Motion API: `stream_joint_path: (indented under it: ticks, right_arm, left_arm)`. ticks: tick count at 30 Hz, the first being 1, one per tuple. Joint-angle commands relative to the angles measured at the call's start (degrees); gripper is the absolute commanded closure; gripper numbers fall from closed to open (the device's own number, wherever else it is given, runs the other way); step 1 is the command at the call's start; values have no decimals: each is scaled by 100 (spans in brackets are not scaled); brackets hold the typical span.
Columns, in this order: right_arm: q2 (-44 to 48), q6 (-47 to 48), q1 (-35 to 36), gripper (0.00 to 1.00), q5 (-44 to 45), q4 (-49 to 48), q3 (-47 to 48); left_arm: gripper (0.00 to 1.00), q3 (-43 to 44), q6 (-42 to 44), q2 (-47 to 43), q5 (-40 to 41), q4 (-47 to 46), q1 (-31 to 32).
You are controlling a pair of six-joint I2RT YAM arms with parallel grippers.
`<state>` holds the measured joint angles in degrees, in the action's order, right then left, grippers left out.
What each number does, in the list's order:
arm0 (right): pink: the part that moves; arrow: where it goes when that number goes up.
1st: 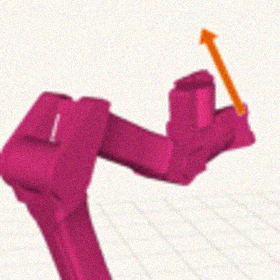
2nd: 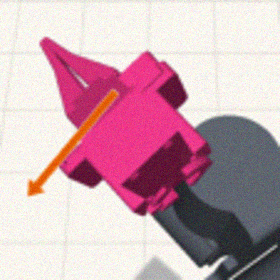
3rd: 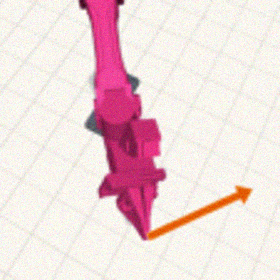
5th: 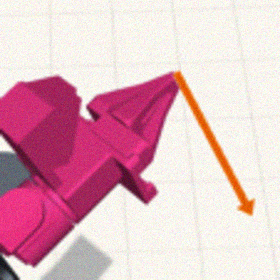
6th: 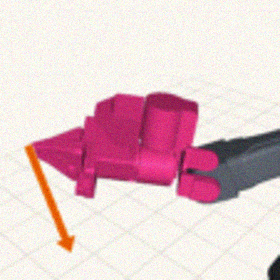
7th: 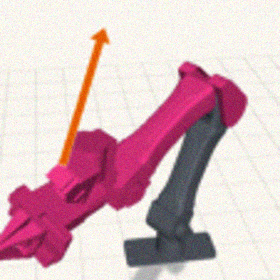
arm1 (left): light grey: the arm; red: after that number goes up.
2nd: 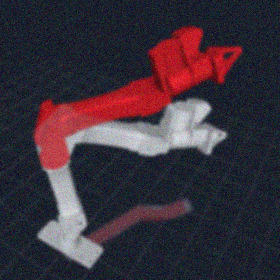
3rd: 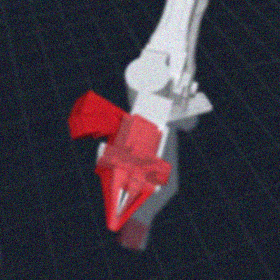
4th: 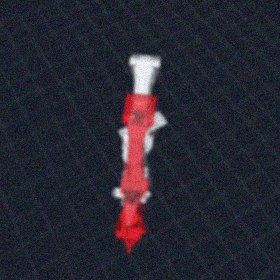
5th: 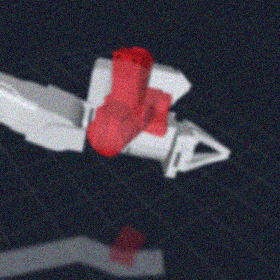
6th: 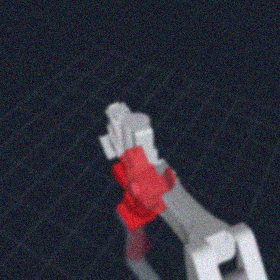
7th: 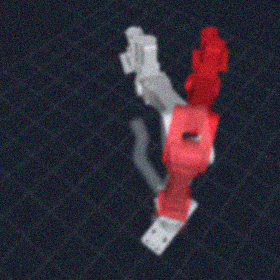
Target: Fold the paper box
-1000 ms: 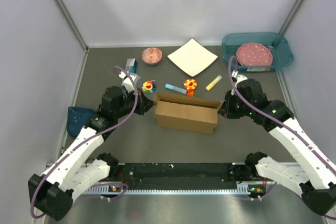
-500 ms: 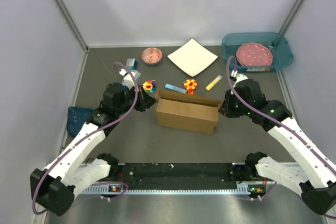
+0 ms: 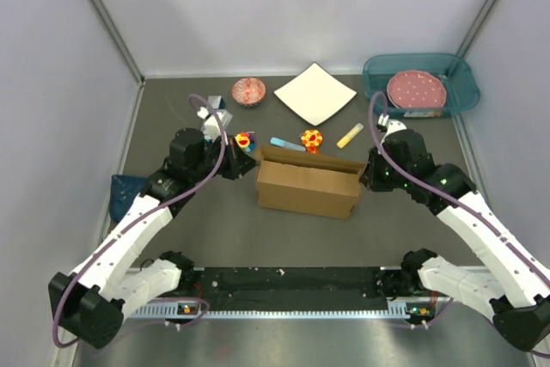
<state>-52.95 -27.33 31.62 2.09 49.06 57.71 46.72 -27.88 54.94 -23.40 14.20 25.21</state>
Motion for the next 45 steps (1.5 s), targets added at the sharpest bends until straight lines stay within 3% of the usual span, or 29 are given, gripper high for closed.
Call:
stream_joint_path:
  ticks: [1,13,27,37,45]
  right_arm:
    - [-102,52,64,94,-226,-151,-208]
    - [-119,88,64,95,-59,-168,-305]
    - [-154,88,55,95,-77,-168,-226]
    - [-137,9,64,94,-349,-151,-76]
    - [-128,-132,64,92,-560,-98,205]
  left_arm:
    - [100,496,-262,17,-622,-180,72]
    - [100,93,-306,0,-737,-198,63]
    - [100,-418,950,-334,274,285,63]
    - [100,-611,1004,-361,441,163,89]
    - [100,-796,1153,-607,1134,101,449]
